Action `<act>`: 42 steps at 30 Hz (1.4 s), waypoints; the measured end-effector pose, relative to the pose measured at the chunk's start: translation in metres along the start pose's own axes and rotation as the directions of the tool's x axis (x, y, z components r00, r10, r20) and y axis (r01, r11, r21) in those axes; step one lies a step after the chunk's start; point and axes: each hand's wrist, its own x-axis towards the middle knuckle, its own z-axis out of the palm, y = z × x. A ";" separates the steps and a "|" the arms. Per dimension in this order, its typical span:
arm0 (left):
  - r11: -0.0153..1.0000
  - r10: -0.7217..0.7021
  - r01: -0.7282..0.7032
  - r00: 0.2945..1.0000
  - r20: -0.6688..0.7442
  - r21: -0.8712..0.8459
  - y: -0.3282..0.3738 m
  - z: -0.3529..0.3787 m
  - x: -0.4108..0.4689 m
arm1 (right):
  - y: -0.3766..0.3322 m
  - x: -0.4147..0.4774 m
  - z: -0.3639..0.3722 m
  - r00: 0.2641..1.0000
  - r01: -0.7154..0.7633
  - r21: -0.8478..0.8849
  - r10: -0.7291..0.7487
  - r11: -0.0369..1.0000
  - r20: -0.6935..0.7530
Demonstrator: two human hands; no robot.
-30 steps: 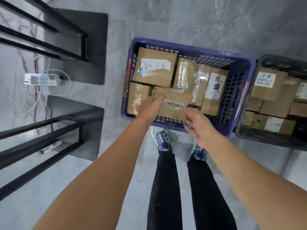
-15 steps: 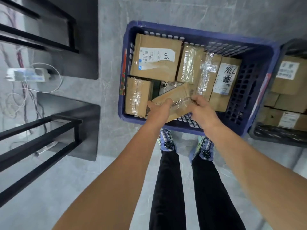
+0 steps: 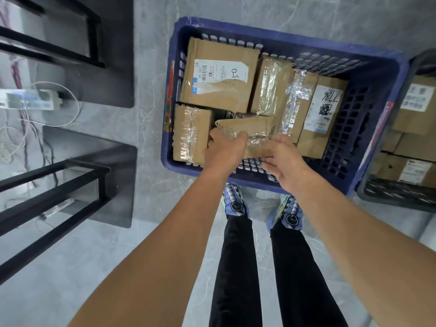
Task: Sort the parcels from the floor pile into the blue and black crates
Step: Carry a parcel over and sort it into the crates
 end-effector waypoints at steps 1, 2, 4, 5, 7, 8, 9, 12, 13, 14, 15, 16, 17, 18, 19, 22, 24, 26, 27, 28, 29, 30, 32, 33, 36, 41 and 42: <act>1.000 0.011 -0.010 1.000 -0.009 0.026 0.001 0.002 0.002 | 0.000 0.002 0.000 1.000 -0.011 0.018 0.011 1.000 0.007; 0.998 0.022 -0.021 1.000 -0.018 0.054 0.002 0.005 0.003 | 0.000 0.004 -0.001 1.000 -0.019 0.034 0.019 0.999 0.012; 0.990 0.058 -0.053 0.998 -0.030 0.130 0.004 0.012 0.003 | -0.001 0.006 -0.004 1.000 -0.020 0.043 0.021 0.999 -0.003; 0.981 0.089 -0.083 0.996 -0.031 0.173 0.004 0.015 0.003 | -0.001 0.007 -0.005 1.000 -0.018 0.043 0.019 0.999 -0.017; 0.967 0.142 -0.133 0.990 -0.024 0.218 0.003 0.020 0.002 | 0.002 0.009 -0.007 0.999 -0.021 0.063 0.023 0.998 -0.029; 0.968 0.144 -0.136 0.989 -0.025 0.211 0.003 0.021 0.002 | 0.004 0.008 -0.007 0.999 -0.024 0.081 0.026 0.996 -0.026; 0.973 0.138 -0.128 0.990 -0.037 0.193 0.004 0.020 0.003 | 0.005 0.008 -0.007 1.000 -0.023 0.097 0.024 0.995 -0.012; 0.983 0.125 -0.111 0.988 -0.092 0.143 0.005 0.014 0.007 | 0.008 0.006 -0.004 0.999 -0.016 0.131 0.011 0.991 0.036; 0.985 0.124 -0.110 0.986 -0.107 0.132 0.004 0.012 0.008 | 0.008 0.006 -0.002 0.999 -0.016 0.140 0.010 0.990 0.043; 0.987 0.123 -0.108 0.985 -0.121 0.121 0.004 0.010 0.008 | 0.007 0.007 0.000 0.999 -0.015 0.145 0.008 0.989 0.050; 0.988 0.122 -0.108 0.984 -0.131 0.112 0.003 0.009 0.009 | 0.007 0.007 0.001 0.998 -0.014 0.149 0.006 0.989 0.056; 0.988 0.122 -0.108 0.984 -0.132 0.106 0.002 0.009 0.009 | 0.007 0.008 0.002 0.998 -0.015 0.153 0.006 0.988 0.062; 0.988 0.122 -0.109 0.985 -0.123 0.107 0.000 0.009 0.008 | 0.008 0.008 0.003 0.998 -0.015 0.160 0.005 0.987 0.067; 0.987 0.125 -0.112 0.986 -0.110 0.117 -0.001 0.010 0.008 | 0.009 0.008 0.003 0.997 -0.017 0.169 0.005 0.985 0.072; 0.985 0.129 -0.116 0.987 -0.099 0.130 -0.002 0.011 0.007 | 0.009 0.008 0.003 0.997 -0.020 0.176 0.006 0.984 0.080; 0.981 0.146 -0.132 0.985 -0.096 0.138 -0.005 0.015 0.007 | 0.012 0.009 0.001 0.997 -0.019 0.156 0.006 0.988 0.080; 0.981 0.151 -0.137 0.983 -0.104 0.135 -0.006 0.016 0.008 | 0.014 0.009 -0.001 0.998 -0.016 0.150 0.006 0.988 0.066; 0.981 0.150 -0.135 0.983 -0.106 0.136 -0.004 0.017 0.008 | 0.014 0.007 -0.002 0.998 -0.013 0.149 0.004 0.989 0.059; 0.981 0.150 -0.135 0.983 -0.106 0.139 -0.004 0.017 0.008 | 0.014 0.005 -0.003 0.998 -0.012 0.150 0.003 0.989 0.059; 0.980 0.152 -0.136 0.983 -0.105 0.142 -0.003 0.017 0.008 | 0.014 0.003 -0.003 0.998 -0.016 0.153 0.008 0.988 0.057; 0.980 0.156 -0.140 0.982 -0.108 0.145 -0.002 0.018 0.008 | 0.014 0.002 -0.004 0.999 -0.018 0.152 0.010 0.988 0.052; 0.979 0.161 -0.144 0.981 -0.111 0.147 -0.002 0.018 0.009 | 0.014 0.001 -0.005 0.999 -0.017 0.148 0.011 0.989 0.047; 0.976 0.172 -0.153 0.978 -0.121 0.155 -0.002 0.017 0.008 | 0.013 0.002 -0.006 0.999 -0.013 0.140 0.009 0.990 0.034; 0.975 0.176 -0.155 0.976 -0.126 0.158 -0.001 0.016 0.008 | 0.013 0.002 -0.007 1.000 -0.011 0.136 0.007 0.991 0.026; 0.976 0.165 -0.141 0.976 -0.141 0.164 -0.001 0.013 0.007 | 0.011 0.003 -0.010 1.000 -0.004 0.128 0.002 0.992 0.015; 0.988 0.110 -0.096 0.988 -0.106 0.124 -0.007 0.015 0.002 | 0.011 0.000 -0.011 1.000 -0.005 0.109 0.005 0.994 0.008; 0.989 0.099 -0.088 0.991 -0.091 0.121 -0.008 0.016 -0.002 | 0.011 -0.001 -0.012 1.000 -0.004 0.109 0.006 0.994 -0.012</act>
